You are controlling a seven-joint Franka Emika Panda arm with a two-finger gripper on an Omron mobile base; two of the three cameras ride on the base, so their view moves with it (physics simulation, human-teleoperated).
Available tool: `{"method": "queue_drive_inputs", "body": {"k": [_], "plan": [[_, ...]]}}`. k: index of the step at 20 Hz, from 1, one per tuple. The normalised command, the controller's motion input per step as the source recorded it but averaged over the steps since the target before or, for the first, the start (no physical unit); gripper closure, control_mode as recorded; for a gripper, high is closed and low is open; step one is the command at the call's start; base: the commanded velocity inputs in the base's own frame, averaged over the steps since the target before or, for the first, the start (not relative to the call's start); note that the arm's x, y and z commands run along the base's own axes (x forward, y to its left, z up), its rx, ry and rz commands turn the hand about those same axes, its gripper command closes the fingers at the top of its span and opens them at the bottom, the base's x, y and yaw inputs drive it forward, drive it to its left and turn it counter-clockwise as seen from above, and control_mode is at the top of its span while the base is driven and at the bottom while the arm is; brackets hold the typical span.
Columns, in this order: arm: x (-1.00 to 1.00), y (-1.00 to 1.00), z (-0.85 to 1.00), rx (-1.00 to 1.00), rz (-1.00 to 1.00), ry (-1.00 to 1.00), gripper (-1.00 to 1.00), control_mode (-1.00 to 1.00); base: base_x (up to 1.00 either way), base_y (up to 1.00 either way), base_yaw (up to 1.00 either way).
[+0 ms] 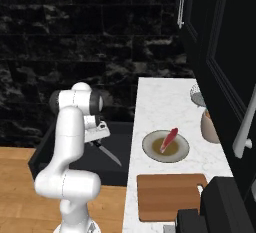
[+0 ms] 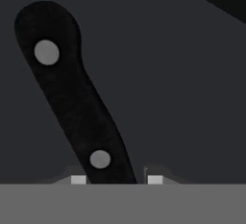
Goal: Pick up the knife from the drawer and place it on the cutting board. Then place the meat from the plate to the cutting board.
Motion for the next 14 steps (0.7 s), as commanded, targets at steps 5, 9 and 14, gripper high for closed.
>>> {"method": "queue_drive_inputs", "body": {"k": [5,9,14], "plan": [[-0.63,0.19,0.53,0.06,0.04,-0.15,1.00,-1.00,0.00,0.00,0.00],[-0.57,0.58,1.00,0.04,0.07,-0.23,1.00,-1.00,0.00,0.00,0.00],[-0.60,0.28,1.00,0.00,0.08,-0.32,1.00,-1.00,0.00,0.00,0.00]]}}
